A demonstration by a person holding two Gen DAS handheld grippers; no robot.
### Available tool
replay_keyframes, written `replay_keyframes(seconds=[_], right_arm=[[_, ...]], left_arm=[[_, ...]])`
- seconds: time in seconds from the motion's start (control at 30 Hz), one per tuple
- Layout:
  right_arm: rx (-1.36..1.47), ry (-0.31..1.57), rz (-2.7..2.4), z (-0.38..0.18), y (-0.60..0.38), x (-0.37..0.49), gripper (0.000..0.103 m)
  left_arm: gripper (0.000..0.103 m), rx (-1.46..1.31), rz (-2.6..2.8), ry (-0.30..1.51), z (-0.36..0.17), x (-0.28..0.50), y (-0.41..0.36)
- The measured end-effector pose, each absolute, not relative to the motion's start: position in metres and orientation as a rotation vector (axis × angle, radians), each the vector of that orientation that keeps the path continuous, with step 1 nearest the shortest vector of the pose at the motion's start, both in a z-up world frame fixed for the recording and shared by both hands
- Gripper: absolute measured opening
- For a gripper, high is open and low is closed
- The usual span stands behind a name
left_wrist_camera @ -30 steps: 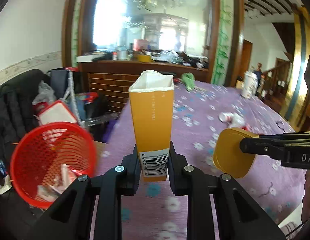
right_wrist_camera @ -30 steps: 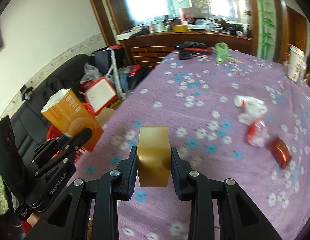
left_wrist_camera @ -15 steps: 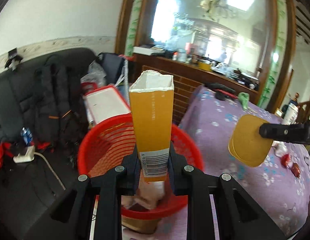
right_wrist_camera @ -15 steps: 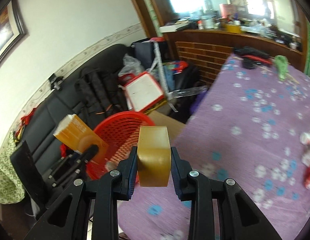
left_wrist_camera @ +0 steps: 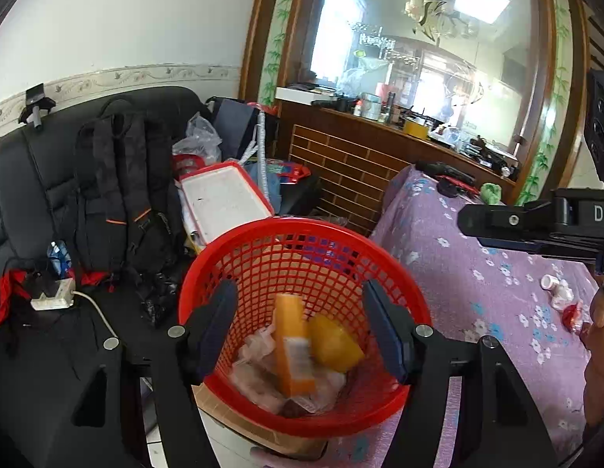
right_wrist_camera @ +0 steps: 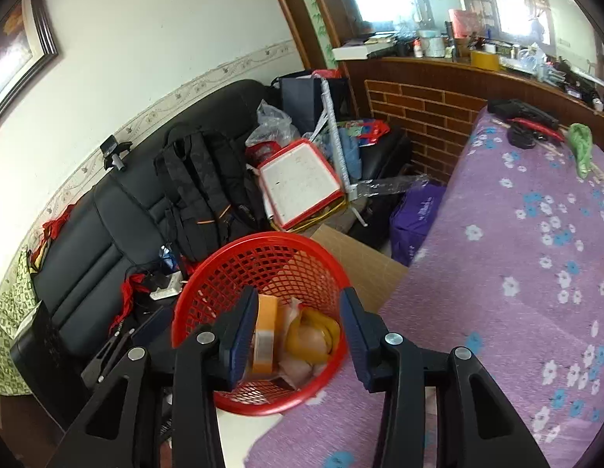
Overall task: Collect trash
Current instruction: 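Move both open tools back over the remaining trash on the table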
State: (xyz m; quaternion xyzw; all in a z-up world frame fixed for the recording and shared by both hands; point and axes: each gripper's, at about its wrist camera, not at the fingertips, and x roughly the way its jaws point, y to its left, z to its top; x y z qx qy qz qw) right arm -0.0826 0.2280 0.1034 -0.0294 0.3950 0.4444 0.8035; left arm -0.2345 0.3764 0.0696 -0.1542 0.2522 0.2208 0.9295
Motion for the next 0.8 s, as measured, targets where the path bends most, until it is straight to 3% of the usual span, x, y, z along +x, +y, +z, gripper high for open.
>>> replay_keyframes(seconds=[0.2, 0.8], right_arm=[[-0.043, 0.826, 0.888, 0.103, 0.166, -0.085, 0.059], [0.103, 0.838, 0.481, 0.069, -0.104, -0.051, 0.060]], left_arm=[[0.065, -0.285, 0.380, 0.519, 0.074, -0.225, 0.344], [0.071, -0.050, 0.024, 0.646, 0.070, -0.158, 0.151]])
